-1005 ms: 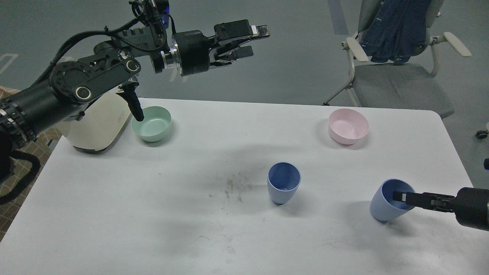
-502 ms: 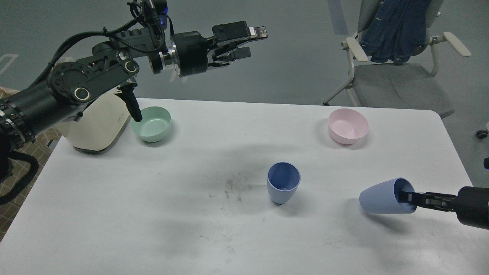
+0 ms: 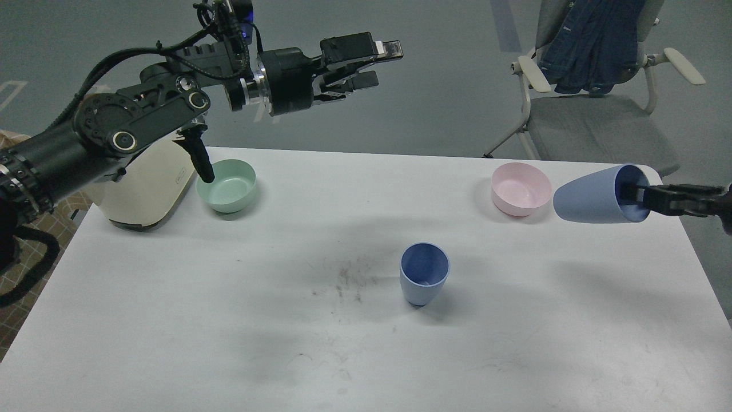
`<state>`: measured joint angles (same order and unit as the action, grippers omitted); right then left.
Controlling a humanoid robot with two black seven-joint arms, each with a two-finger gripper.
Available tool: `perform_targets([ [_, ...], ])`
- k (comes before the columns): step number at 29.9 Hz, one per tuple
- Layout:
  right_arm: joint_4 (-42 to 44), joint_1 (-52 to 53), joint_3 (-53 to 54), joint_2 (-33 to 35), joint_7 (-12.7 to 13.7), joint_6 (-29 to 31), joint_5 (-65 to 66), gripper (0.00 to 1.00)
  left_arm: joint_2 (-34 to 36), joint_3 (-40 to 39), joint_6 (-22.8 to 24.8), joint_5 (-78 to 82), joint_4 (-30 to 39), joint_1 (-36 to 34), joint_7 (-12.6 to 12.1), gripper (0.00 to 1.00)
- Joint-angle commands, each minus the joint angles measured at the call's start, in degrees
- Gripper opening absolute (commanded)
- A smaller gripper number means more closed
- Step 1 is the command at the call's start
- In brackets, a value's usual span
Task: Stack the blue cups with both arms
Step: 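Lift the blue cup with the right gripper toward the placed cup, then lower the held cup into the placed blue cup and release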
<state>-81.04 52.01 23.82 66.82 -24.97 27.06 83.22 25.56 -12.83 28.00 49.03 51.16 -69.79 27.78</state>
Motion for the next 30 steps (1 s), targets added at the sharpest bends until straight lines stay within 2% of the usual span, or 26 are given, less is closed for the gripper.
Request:
perform_targets([
  [1, 0.09, 6.43, -0.36, -4.32, 0.1, 0.94, 1.32, 0.0, -0.07, 0.0, 0.0, 0.01, -0.01, 0.0, -0.09, 0.96],
  [6, 0.79, 14.68, -4.65, -9.77, 0.1, 0.94, 1.77, 0.0, -0.07, 0.0, 0.0, 0.01, -0.01, 0.0, -0.09, 0.96],
  [14, 2.73, 35.85, -27.58, -21.9, -0.51, 0.94, 1.07, 0.0, -0.07, 0.08, 0.0, 0.01, -0.18, -0.09, -0.09, 0.96],
  [23, -1.58, 46.5, -41.47, -30.51, -2.88, 0.94, 1.24, 0.0, 0.02, 0.17, 0.0, 0.01, -0.18, -0.09, -0.09, 0.96],
  [30, -1.4, 47.92, -45.62, -32.63, -3.03, 0.94, 2.64, 0.0, 0.1, 0.08, 0.0, 0.01, -0.18, 0.0, -0.18, 0.96],
])
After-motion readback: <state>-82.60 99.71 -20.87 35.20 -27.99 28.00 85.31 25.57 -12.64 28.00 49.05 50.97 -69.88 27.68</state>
